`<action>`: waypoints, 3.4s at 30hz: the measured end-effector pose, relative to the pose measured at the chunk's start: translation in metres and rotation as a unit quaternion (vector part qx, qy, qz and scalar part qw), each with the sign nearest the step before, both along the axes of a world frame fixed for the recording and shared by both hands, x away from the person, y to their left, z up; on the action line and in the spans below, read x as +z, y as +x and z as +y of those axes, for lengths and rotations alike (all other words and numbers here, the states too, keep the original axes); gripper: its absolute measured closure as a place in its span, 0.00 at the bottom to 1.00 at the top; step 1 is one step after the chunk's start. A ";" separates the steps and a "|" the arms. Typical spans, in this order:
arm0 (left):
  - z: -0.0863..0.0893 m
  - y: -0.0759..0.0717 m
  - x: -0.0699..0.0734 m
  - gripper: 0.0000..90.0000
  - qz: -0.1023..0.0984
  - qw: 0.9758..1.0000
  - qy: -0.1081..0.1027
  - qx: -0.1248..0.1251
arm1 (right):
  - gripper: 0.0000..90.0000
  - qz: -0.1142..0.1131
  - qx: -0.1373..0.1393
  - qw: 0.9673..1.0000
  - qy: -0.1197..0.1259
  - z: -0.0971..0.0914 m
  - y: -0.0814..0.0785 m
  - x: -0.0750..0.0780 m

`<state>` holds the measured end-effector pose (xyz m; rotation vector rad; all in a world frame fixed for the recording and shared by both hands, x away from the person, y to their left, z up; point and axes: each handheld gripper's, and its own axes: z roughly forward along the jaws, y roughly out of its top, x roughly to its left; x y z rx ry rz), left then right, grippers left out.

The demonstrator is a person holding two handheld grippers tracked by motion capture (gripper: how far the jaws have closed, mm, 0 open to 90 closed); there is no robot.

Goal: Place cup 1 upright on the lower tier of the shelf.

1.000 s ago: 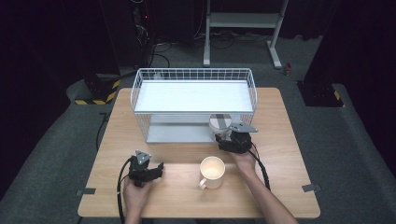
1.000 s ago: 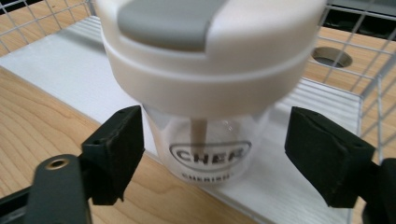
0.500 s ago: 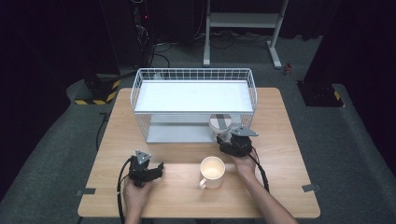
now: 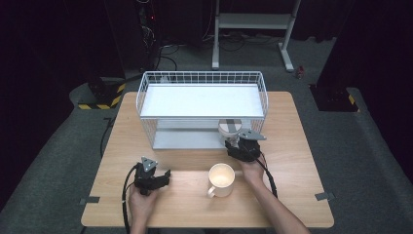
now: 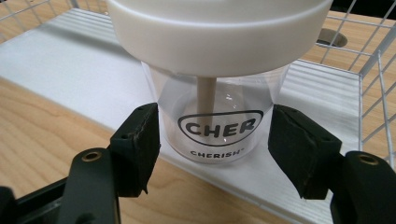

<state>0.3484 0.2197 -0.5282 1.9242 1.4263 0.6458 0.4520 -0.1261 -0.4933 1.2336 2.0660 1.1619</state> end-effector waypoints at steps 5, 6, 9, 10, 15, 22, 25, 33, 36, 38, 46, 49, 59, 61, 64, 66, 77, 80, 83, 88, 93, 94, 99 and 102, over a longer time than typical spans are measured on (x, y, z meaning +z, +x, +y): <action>0.000 0.000 0.000 0.27 0.000 1.000 0.000 0.000 | 0.39 -0.001 -0.012 1.000 -0.001 0.003 0.006 0.001; 0.000 0.000 0.000 0.27 0.000 1.000 0.000 0.000 | 0.40 -0.004 -0.014 1.000 -0.004 0.003 0.007 0.000; 0.000 0.000 0.000 0.27 0.000 1.000 0.000 0.000 | 0.41 -0.004 -0.022 1.000 -0.014 0.005 0.010 -0.002; 0.000 0.000 0.000 0.27 0.000 1.000 0.000 0.000 | 0.42 -0.001 -0.027 1.000 -0.016 0.006 0.011 -0.003; 0.000 0.000 0.000 0.27 0.000 1.000 0.000 0.000 | 0.44 -0.003 -0.036 0.999 -0.029 0.010 0.018 -0.002; 0.000 0.000 0.000 0.27 0.000 1.000 0.000 0.000 | 0.49 0.000 -0.044 0.998 -0.038 0.012 0.025 -0.007; 0.000 0.000 0.000 0.27 0.000 1.000 0.000 0.000 | 0.50 0.003 -0.046 0.998 -0.038 0.013 0.027 -0.007; 0.000 0.000 0.000 0.27 0.000 1.000 0.000 0.000 | 0.56 0.001 -0.050 0.998 -0.046 0.016 0.036 -0.004; 0.000 0.000 0.000 0.27 0.000 1.000 0.000 0.000 | 0.56 0.006 -0.049 0.997 -0.050 0.017 0.038 -0.008; 0.000 0.000 0.000 0.27 0.000 1.000 0.000 0.000 | 0.57 0.005 -0.049 0.997 -0.051 0.017 0.039 -0.009; 0.000 0.000 0.000 0.27 0.000 1.000 0.000 0.000 | 0.56 0.009 -0.053 0.997 -0.056 0.016 0.040 -0.011; 0.000 0.000 0.000 0.27 0.000 1.000 0.000 0.000 | 0.54 0.014 -0.045 0.998 -0.051 0.016 0.036 -0.008; 0.000 0.000 0.000 0.27 0.000 1.000 0.000 0.000 | 0.49 0.008 -0.011 0.999 -0.035 0.011 0.023 0.001; 0.000 0.000 0.000 0.27 0.000 1.000 0.000 0.000 | 0.49 0.006 -0.005 0.999 -0.035 0.009 0.020 0.002; 0.000 0.000 0.000 0.27 0.000 1.000 0.000 0.000 | 0.48 0.005 0.002 1.000 -0.027 0.006 0.016 0.003; 0.000 0.000 0.000 0.27 0.000 1.000 0.000 0.000 | 0.48 0.005 0.005 1.000 -0.023 0.003 0.013 0.004; 0.000 0.000 0.000 0.27 0.000 1.000 0.000 0.000 | 0.47 -0.006 0.016 1.000 -0.004 -0.013 -0.002 0.010; 0.000 0.000 0.000 0.27 0.000 1.000 0.000 0.000 | 0.47 -0.007 0.018 1.000 0.000 -0.016 -0.005 0.010; 0.000 0.000 0.000 0.27 0.000 1.000 0.000 0.000 | 0.47 -0.007 0.022 1.000 0.003 -0.019 -0.007 0.009; 0.000 0.000 0.000 0.27 0.000 1.000 0.000 0.000 | 0.46 -0.007 0.024 1.000 0.005 -0.024 -0.012 0.010; 0.000 0.000 0.000 0.27 0.000 1.000 0.000 0.000 | 0.46 -0.011 0.024 1.000 0.004 -0.029 -0.017 0.011; 0.000 0.000 0.000 0.27 0.000 1.000 0.000 0.000 | 0.46 -0.011 0.023 1.000 0.006 -0.030 -0.018 0.011; 0.000 0.000 0.000 0.27 0.000 1.000 0.000 0.000 | 0.46 -0.014 0.026 0.999 0.012 -0.035 -0.022 0.011; 0.000 0.000 0.000 0.27 0.000 1.000 0.000 0.001 | 0.45 -0.015 0.027 0.999 0.013 -0.038 -0.024 0.011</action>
